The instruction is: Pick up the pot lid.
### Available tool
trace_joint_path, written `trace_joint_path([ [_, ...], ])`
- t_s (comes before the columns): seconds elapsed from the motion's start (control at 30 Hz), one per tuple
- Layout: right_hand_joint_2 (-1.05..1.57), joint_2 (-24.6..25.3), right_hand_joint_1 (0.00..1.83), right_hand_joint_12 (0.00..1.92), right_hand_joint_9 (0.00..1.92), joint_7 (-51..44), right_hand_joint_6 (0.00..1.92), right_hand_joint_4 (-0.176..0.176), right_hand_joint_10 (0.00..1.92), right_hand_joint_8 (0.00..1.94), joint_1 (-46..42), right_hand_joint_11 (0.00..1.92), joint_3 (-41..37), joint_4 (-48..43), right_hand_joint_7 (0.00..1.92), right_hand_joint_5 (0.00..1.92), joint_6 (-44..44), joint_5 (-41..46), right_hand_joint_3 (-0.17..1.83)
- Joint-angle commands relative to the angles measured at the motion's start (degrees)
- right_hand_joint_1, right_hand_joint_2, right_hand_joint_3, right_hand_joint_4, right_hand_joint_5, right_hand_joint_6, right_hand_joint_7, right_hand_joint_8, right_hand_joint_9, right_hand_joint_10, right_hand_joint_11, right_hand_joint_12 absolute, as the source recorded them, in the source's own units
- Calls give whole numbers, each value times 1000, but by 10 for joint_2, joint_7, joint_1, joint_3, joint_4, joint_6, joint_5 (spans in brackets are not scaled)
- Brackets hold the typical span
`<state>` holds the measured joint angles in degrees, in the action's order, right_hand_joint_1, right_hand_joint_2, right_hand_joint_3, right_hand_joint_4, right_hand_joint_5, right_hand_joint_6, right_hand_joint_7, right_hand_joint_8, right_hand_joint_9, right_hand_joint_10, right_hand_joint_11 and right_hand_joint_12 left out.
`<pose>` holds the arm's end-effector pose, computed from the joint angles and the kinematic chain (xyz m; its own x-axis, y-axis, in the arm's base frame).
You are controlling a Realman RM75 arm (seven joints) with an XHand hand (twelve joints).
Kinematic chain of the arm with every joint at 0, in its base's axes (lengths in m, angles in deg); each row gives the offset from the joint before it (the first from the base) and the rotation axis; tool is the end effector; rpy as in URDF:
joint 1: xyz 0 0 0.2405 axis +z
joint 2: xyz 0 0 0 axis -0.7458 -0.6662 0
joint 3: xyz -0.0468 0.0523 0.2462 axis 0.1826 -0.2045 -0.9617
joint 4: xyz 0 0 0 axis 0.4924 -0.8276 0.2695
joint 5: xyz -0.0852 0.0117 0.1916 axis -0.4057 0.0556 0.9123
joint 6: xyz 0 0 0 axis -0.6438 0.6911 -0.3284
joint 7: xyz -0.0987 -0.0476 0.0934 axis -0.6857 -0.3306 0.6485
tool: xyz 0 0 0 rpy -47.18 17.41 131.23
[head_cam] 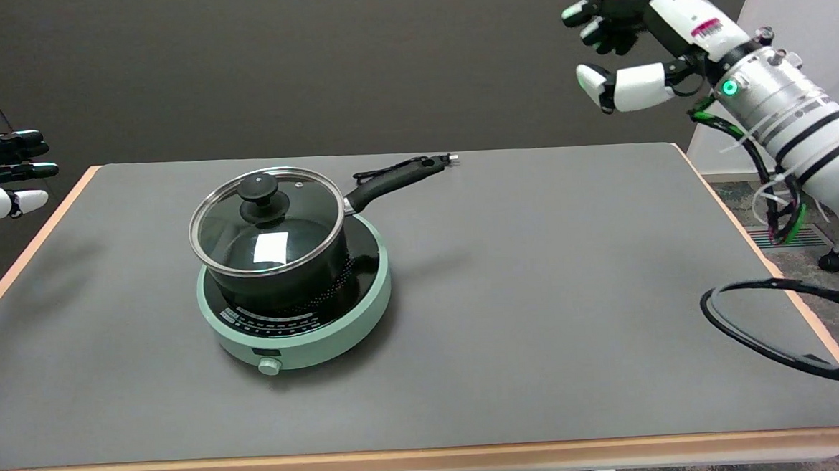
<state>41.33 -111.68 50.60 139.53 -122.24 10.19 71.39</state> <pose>-0.0597 -0.3163 0.4296 0.8953 0.2813 0.3453 -0.3265 -0.1126 0.9384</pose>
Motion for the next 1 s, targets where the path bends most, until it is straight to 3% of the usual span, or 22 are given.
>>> trace_joint_path([
  [0.03, 585, -29, 841, 1227, 759, -87, 238, 149, 597, 274, 164, 592, 165, 5, 759, 537, -30, 100, 938],
  [0.3, 561, 10, 821, 1210, 731, -119, 208, 146, 542, 246, 301, 581, 360, 82, 718, 490, 16, 80, 947],
  [0.57, 562, 80, 742, 1201, 726, -120, 211, 152, 507, 243, 375, 579, 468, 165, 704, 488, 29, 23, 911],
  [1.0, 545, 113, 702, 1147, 693, -120, 218, 161, 475, 216, 490, 562, 651, 227, 670, 499, 29, 24, 923],
])
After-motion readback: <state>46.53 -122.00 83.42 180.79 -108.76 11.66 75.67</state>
